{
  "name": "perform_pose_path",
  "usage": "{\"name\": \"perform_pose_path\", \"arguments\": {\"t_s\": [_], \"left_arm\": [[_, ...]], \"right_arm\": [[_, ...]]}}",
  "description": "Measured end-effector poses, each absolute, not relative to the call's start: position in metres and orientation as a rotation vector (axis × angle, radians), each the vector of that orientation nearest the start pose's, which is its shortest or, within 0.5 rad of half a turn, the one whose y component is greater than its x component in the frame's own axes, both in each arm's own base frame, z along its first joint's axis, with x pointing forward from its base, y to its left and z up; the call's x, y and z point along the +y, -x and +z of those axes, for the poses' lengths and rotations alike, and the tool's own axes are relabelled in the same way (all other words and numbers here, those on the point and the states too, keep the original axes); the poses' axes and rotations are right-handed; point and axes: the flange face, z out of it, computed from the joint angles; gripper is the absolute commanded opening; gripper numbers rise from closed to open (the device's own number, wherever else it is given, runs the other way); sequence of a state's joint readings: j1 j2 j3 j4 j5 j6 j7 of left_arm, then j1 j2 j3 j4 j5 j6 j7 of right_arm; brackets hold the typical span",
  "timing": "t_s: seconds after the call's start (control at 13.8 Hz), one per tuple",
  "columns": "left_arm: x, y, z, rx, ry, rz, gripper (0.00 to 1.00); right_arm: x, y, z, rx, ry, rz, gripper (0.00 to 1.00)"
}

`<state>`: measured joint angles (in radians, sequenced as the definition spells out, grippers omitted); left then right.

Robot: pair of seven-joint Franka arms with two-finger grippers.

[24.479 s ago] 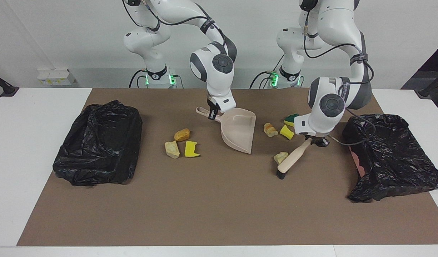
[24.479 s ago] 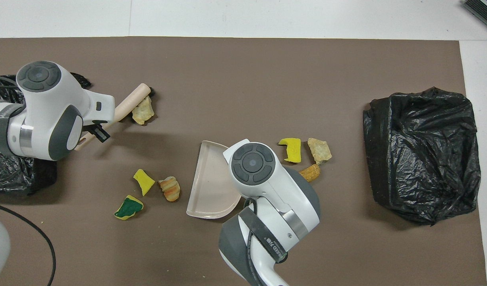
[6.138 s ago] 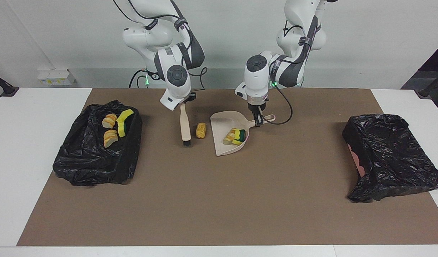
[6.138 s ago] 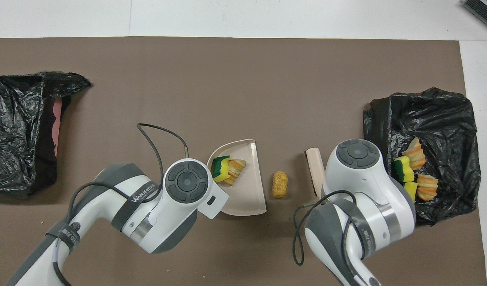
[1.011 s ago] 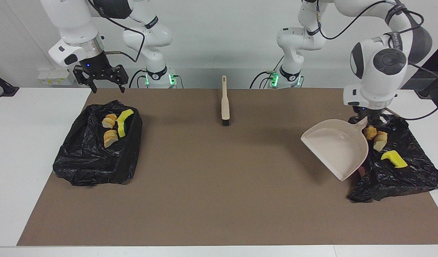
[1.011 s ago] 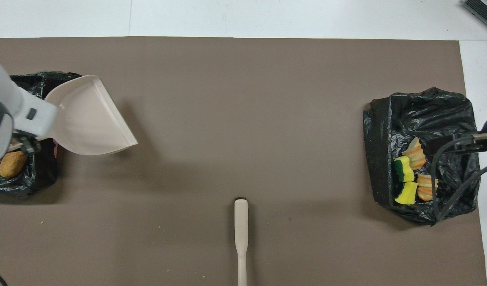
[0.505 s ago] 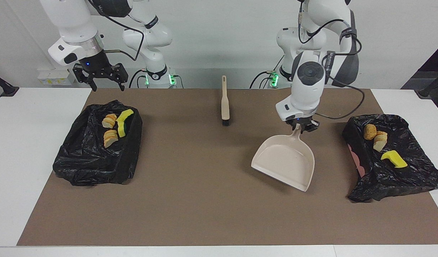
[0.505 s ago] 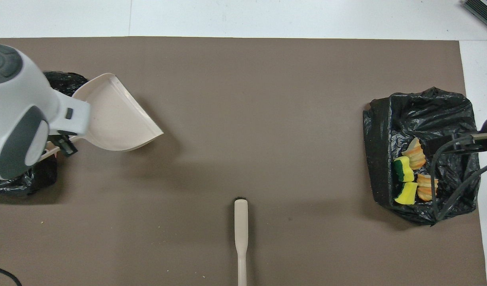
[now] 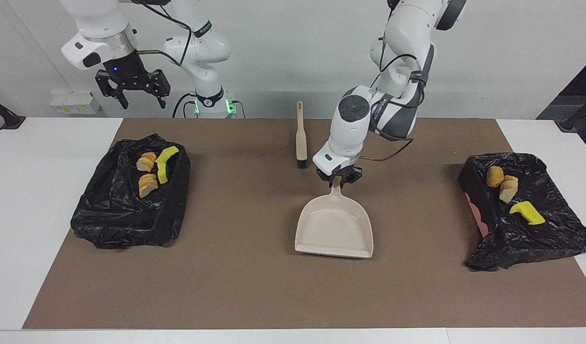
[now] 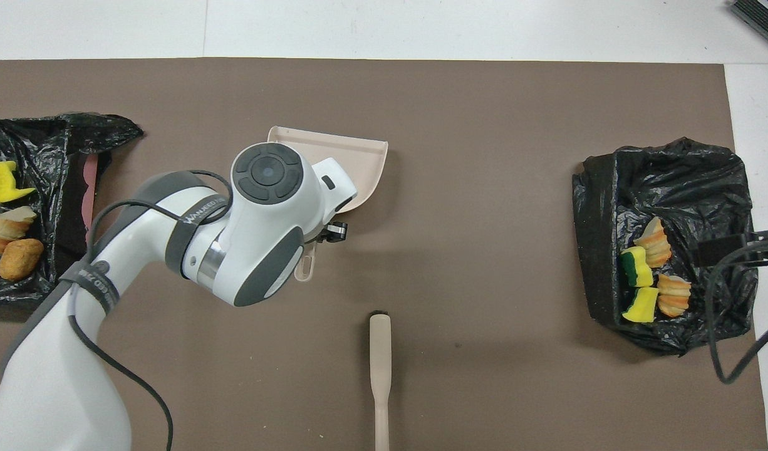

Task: Sweep and dump trash in bin
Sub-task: 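Return the dustpan to the table center with the left gripper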

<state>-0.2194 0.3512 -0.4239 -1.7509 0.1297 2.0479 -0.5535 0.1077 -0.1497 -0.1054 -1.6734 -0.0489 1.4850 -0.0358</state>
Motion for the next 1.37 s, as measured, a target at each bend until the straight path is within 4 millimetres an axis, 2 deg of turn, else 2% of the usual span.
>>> {"name": "perform_pose_path", "arguments": {"t_s": [0.14,0.29,0.43,0.65,0.79,0.87,1.08,1.23,1.37], "left_arm": [[-0.379,-0.53,0.387,0.151,3.168,0.039,0.0],[-0.409,-0.53,0.382,0.072,3.196,0.046,0.0],[-0.424,-0.538,0.376,0.032,3.219,0.055,0.03],[-0.424,-0.545,0.374,0.021,3.225,0.059,0.37],[-0.426,-0.542,0.373,0.028,3.222,0.067,0.5],[-0.427,-0.541,0.373,0.032,3.22,0.071,0.67],[-0.426,-0.54,0.371,0.033,3.207,0.088,1.0],[-0.42,-0.541,0.374,0.022,3.187,0.101,1.0],[-0.401,-0.546,0.391,0.002,3.153,0.089,1.0]], "right_arm": [[-0.009,-0.498,0.647,-0.058,3.173,0.064,1.0],[-0.009,-0.498,0.647,-0.057,3.173,0.064,1.0],[-0.009,-0.498,0.647,-0.057,3.173,0.064,1.0],[-0.009,-0.498,0.647,-0.057,3.173,0.064,1.0],[-0.009,-0.498,0.647,-0.057,3.173,0.064,1.0],[-0.009,-0.498,0.647,-0.057,3.173,0.064,1.0],[-0.009,-0.498,0.647,-0.057,3.173,0.064,1.0],[-0.009,-0.498,0.647,-0.057,3.173,0.064,1.0],[-0.009,-0.498,0.647,-0.057,3.173,0.064,1.0]]}}
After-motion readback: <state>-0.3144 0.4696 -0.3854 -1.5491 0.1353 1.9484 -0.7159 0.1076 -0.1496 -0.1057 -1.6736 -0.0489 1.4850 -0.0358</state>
